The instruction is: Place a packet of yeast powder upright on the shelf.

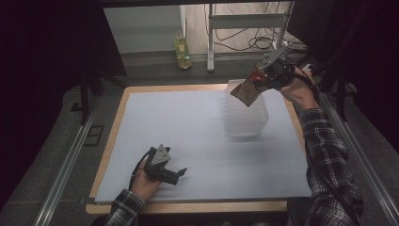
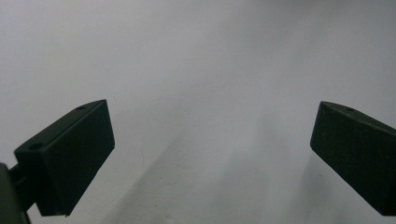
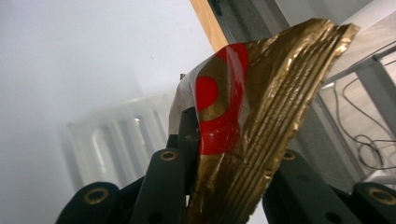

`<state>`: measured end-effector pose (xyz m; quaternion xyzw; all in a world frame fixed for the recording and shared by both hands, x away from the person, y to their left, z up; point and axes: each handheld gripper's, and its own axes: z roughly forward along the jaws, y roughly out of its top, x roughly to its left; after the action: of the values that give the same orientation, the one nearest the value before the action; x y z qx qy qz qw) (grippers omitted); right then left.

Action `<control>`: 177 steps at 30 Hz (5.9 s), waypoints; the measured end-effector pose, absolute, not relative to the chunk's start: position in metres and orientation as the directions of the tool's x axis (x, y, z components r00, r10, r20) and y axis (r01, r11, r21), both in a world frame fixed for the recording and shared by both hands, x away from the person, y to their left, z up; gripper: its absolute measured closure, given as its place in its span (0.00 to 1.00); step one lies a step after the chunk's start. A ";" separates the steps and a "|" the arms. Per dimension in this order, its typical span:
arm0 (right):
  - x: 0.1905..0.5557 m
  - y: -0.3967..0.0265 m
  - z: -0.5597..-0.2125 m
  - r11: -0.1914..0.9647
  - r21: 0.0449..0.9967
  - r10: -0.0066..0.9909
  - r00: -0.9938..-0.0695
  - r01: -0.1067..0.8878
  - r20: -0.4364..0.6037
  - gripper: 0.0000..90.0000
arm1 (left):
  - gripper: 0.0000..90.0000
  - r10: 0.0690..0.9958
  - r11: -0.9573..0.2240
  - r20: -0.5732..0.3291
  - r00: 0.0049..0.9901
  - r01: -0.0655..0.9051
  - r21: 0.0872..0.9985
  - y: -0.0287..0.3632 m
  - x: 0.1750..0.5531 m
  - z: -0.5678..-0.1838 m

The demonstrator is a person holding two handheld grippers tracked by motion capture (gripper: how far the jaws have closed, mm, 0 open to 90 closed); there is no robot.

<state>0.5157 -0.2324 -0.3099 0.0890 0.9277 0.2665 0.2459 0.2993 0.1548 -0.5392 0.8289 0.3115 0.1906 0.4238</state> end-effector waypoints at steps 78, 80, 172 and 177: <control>0.554 -0.204 -0.368 0.820 0.536 0.344 -0.920 0.199 -0.186 0.21 | 0.00 0.664 -0.473 0.054 0.745 0.364 0.802 0.154 0.301 -0.542; 0.554 -0.205 -0.367 0.812 0.547 0.358 -0.915 0.205 -0.188 0.18 | 0.00 0.664 -0.473 0.054 0.746 0.364 0.802 0.155 0.301 -0.542; 0.427 -0.198 -0.362 0.594 0.781 0.471 -0.871 0.194 -0.142 0.02 | 0.00 0.673 -0.452 0.045 0.738 0.363 0.815 0.154 0.301 -0.541; 0.419 -0.200 -0.366 0.593 0.784 0.468 -0.871 0.183 -0.150 0.02 | 0.00 0.674 -0.452 0.045 0.738 0.363 0.815 0.154 0.301 -0.541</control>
<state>0.4188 -0.1998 -0.3657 0.1859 0.8755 0.4112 0.1728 0.3006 0.1535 -0.5413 0.8318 0.3116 0.1845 0.4207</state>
